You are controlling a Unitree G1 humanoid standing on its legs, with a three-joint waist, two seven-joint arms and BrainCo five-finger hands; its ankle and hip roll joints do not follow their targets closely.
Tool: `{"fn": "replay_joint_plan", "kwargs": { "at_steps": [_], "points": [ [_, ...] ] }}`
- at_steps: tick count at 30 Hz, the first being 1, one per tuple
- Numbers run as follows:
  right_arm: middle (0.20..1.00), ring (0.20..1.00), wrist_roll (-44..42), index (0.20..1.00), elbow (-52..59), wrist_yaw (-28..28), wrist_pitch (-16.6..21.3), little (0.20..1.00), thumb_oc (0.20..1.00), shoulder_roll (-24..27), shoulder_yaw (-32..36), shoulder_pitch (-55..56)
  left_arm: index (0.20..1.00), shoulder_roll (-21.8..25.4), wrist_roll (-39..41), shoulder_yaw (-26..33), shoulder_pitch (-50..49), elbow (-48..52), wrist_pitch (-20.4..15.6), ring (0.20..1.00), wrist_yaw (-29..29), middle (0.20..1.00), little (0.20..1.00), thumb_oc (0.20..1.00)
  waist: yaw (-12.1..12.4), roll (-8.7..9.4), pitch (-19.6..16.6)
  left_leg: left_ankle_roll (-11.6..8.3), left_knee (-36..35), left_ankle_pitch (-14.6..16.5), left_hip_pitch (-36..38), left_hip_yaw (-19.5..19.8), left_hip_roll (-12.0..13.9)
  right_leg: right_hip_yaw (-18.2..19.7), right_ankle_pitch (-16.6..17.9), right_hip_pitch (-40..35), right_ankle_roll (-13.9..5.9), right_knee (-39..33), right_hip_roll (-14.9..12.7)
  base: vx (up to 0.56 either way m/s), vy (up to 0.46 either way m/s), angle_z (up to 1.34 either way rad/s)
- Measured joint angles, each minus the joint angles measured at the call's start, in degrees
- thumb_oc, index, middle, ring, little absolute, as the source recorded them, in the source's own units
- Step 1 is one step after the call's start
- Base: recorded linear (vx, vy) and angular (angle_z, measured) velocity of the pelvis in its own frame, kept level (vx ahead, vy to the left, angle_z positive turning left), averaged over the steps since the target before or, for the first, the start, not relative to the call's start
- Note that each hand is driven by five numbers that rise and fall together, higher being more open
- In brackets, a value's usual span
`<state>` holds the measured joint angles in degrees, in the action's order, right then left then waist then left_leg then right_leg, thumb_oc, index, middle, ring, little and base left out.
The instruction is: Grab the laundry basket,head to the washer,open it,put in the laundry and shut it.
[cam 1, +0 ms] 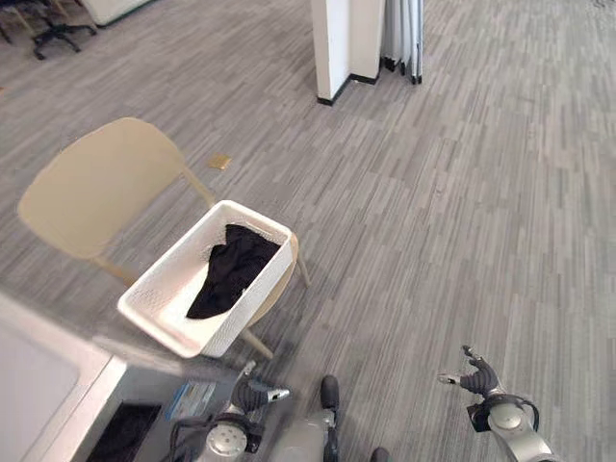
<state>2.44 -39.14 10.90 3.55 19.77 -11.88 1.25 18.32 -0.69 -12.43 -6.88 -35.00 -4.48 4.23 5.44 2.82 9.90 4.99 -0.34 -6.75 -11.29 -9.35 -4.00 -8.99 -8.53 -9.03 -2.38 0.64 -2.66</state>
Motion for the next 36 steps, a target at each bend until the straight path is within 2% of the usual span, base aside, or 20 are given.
{"fn": "replay_joint_plan", "kwargs": {
  "at_steps": [3,5,6,7,10,12,13,15,16,17,19,23,24,25,26,27,28,29,32,36],
  "points": [
    [1.000,1.000,1.2,1.000,0.2,-1.2,0.0,1.000,1.000,-1.0,-0.5,-0.3,1.000,0.4,0.6,0.0,1.5,-0.2,-0.1,1.000,0.5,1.000,1.000,1.000,1.1,-0.37,0.0,0.94,0.3,2.3,4.1,0.5,0.2,-0.6,-3.1,5.4,-3.22,17.9,-1.8,0.18,0.086,0.02],
    [1.000,1.000,1.6,1.000,0.5,-1.3,0.1,1.000,1.000,-1.0,-0.6,-1.1,1.000,0.9,0.6,0.1,1.9,0.0,-0.1,1.000,0.7,1.000,1.000,1.000,1.6,-0.36,0.0,1.87,0.6,3.9,5.5,2.4,0.0,-0.2,-3.6,8.5,-4.12,22.4,-1.9,0.22,0.046,0.14],
    [1.000,1.000,1.6,1.000,0.4,-1.2,0.2,1.000,1.000,-1.0,-0.5,-1.7,1.000,1.2,0.6,0.0,2.5,-1.0,-0.2,1.000,1.0,1.000,1.000,1.000,1.7,-0.74,0.4,2.62,0.4,5.9,6.6,4.1,-0.4,-0.2,-3.8,12.8,-4.70,31.1,-2.9,0.19,-0.019,0.60],
    [1.000,1.000,1.9,1.000,1.8,-1.2,0.3,1.000,1.000,-0.6,0.1,-2.4,1.000,0.7,0.6,-0.1,3.7,-3.3,0.1,1.000,1.5,1.000,1.000,1.000,0.0,-1.94,1.0,2.29,-0.2,5.5,8.2,7.6,-0.5,-0.6,-5.9,18.6,-2.82,35.3,-2.6,0.20,-0.040,0.95],
    [1.000,1.000,1.9,1.000,2.7,-1.3,0.4,1.000,1.000,-0.7,0.0,-2.2,1.000,0.2,0.6,-0.2,3.3,-3.3,-0.1,1.000,2.1,1.000,1.000,1.000,-0.7,-2.90,1.5,2.05,-0.9,6.0,10.8,11.4,-0.8,0.7,-5.2,25.7,-3.43,26.4,-1.3,0.19,-0.113,0.99],
    [1.000,1.000,1.9,1.000,2.9,-1.2,0.4,1.000,1.000,-0.6,0.0,-1.8,1.000,-1.3,0.6,-0.3,3.9,-4.3,-0.4,1.000,2.3,1.000,1.000,1.000,-2.6,-4.24,2.2,0.50,-0.4,6.6,11.8,19.3,-0.8,8.9,-1.8,28.1,-3.73,14.9,2.8,0.19,-0.224,2.09],
    [1.000,1.000,1.9,1.000,2.4,-1.3,0.3,1.000,1.000,-0.7,-0.3,0.4,1.000,-1.6,0.6,-0.5,4.3,-5.4,-0.5,1.000,2.5,1.000,1.000,1.000,-3.5,-3.17,1.8,-0.50,0.6,7.7,13.1,22.9,-1.9,11.6,3.6,27.7,-2.96,10.1,3.9,0.10,-0.175,2.32],
    [1.000,1.000,1.9,1.000,1.7,-1.3,0.4,1.000,1.000,-1.3,0.3,1.4,1.000,-1.6,0.6,0.7,2.2,-5.9,-0.5,1.000,2.7,1.000,1.000,1.000,-1.7,-1.12,0.8,-1.42,0.6,8.6,14.8,25.6,-4.1,11.2,7.8,25.9,-1.45,9.6,2.4,0.10,-0.189,1.67],
    [1.000,1.000,1.9,1.000,1.5,-1.2,0.5,1.000,1.000,-0.6,0.3,2.1,1.000,-2.3,0.7,0.9,2.0,-6.5,-0.5,1.000,2.7,1.000,1.000,1.000,-2.3,-1.08,0.4,-2.09,2.4,10.1,14.8,26.8,-4.9,8.7,11.8,24.5,0.51,8.0,0.9,0.06,-0.169,1.43],
    [1.000,1.000,1.9,1.000,0.4,-1.4,0.5,1.000,1.000,0.2,0.4,1.0,1.000,-3.0,0.6,-0.1,0.5,-5.8,-0.6,1.000,2.5,1.000,1.000,1.000,-0.9,-2.76,0.0,-2.68,5.2,12.1,12.7,26.8,-3.6,5.4,11.8,23.1,1.54,6.7,1.0,0.05,-0.150,1.33],
    [1.000,1.000,1.9,1.000,0.3,-1.7,0.5,1.000,1.000,0.7,0.5,-0.5,1.000,-2.8,0.8,0.2,-0.6,-5.6,-0.5,1.000,2.6,1.000,1.000,1.000,0.1,-3.94,-0.4,-3.78,8.3,13.3,10.1,22.8,-2.1,2.0,13.0,21.3,2.28,3.5,1.8,0.05,-0.117,1.02],
    [1.000,1.000,1.9,1.000,0.5,-1.7,0.6,1.000,1.000,1.0,1.5,-1.5,1.000,-2.3,2.7,1.7,-0.3,-6.0,-0.4,1.000,2.6,1.000,1.000,1.000,0.0,-1.80,0.5,-4.08,13.6,13.9,6.1,12.6,-0.8,-2.3,13.5,17.3,4.68,-1.6,1.0,0.05,-0.055,0.91],
    [1.000,1.000,1.9,1.000,1.1,-1.4,0.6,1.000,1.000,0.9,2.0,-1.4,1.000,-2.1,2.8,1.7,0.2,-6.0,-0.3,1.000,2.5,1.000,1.000,1.000,-0.9,-1.21,0.9,-4.05,14.4,14.3,4.1,4.3,1.8,-6.4,13.4,15.7,4.86,-3.3,0.3,0.11,-0.048,1.17],
    [1.000,1.000,1.9,1.000,2.0,-1.2,0.5,1.000,1.000,0.9,2.5,-0.5,1.000,-2.0,2.8,1.7,1.3,-5.8,-0.4,1.000,2.6,1.000,1.000,1.000,-1.7,0.21,1.6,-4.12,13.5,14.1,2.6,-1.3,3.1,-8.3,12.8,15.4,4.16,-4.4,-0.1,0.17,-0.030,1.28],
    [1.000,1.000,1.9,1.000,2.0,-1.2,0.4,1.000,1.000,0.9,2.4,-0.4,1.000,-2.2,2.8,1.6,1.2,-5.4,-0.4,1.000,2.7,1.000,1.000,1.000,-1.0,-1.04,1.1,-3.08,9.6,13.8,1.3,-3.7,5.5,-9.4,11.0,14.8,1.76,-4.2,0.8,0.22,-0.024,0.81],
    [1.000,1.000,1.8,1.000,2.4,-1.2,0.6,1.000,1.000,1.7,2.6,-0.7,1.000,-3.0,2.8,1.4,0.6,-4.4,-0.4,1.000,2.7,1.000,1.000,1.000,-0.1,-4.23,1.0,-4.22,8.3,12.9,0.6,-4.6,10.0,-9.7,7.9,17.7,5.49,5.1,3.2,0.24,-0.008,0.38],
    [1.000,1.000,1.8,1.000,2.2,-1.2,0.3,1.000,1.000,1.3,3.0,-0.9,1.000,-2.3,2.8,1.4,0.4,-3.2,-0.5,1.000,2.7,1.000,1.000,1.000,-0.3,-3.50,1.2,-5.80,10.5,10.5,-0.7,-5.6,10.3,-9.1,2.6,20.1,5.91,17.7,1.3,0.22,0.029,0.76],
    [1.000,1.000,1.9,1.000,2.1,-1.2,-0.3,1.000,1.000,0.9,2.6,-0.5,1.000,-1.0,2.8,1.9,1.5,-3.5,-0.2,1.000,2.7,1.000,1.000,1.000,-1.0,-0.46,1.4,-6.00,13.6,9.7,-2.1,-5.9,8.7,-8.3,-5.2,20.7,4.04,21.9,-1.8,0.23,0.071,0.95],
    [1.000,1.000,2.6,1.000,3.4,-1.1,-0.5,1.000,1.000,1.5,2.5,-1.1,1.000,-0.6,2.8,2.4,-0.8,-3.9,0.1,1.000,2.8,1.000,1.000,1.000,-0.5,0.52,0.1,-4.88,7.8,8.1,0.1,-5.2,6.6,-9.2,-2.4,17.9,1.03,14.6,-1.1,0.25,0.122,0.35],
    [1.000,1.000,5.6,1.000,6.6,-1.1,-0.8,1.000,1.000,2.7,2.4,-1.3,1.000,-0.5,2.8,4.2,-2.4,-4.4,0.1,1.000,2.8,1.000,1.000,1.000,-0.1,-0.29,-0.4,-2.61,1.2,5.1,6.7,-4.1,4.1,-9.4,-0.8,15.5,1.22,13.5,-0.7,0.12,0.103,-0.04]
  ]
}}
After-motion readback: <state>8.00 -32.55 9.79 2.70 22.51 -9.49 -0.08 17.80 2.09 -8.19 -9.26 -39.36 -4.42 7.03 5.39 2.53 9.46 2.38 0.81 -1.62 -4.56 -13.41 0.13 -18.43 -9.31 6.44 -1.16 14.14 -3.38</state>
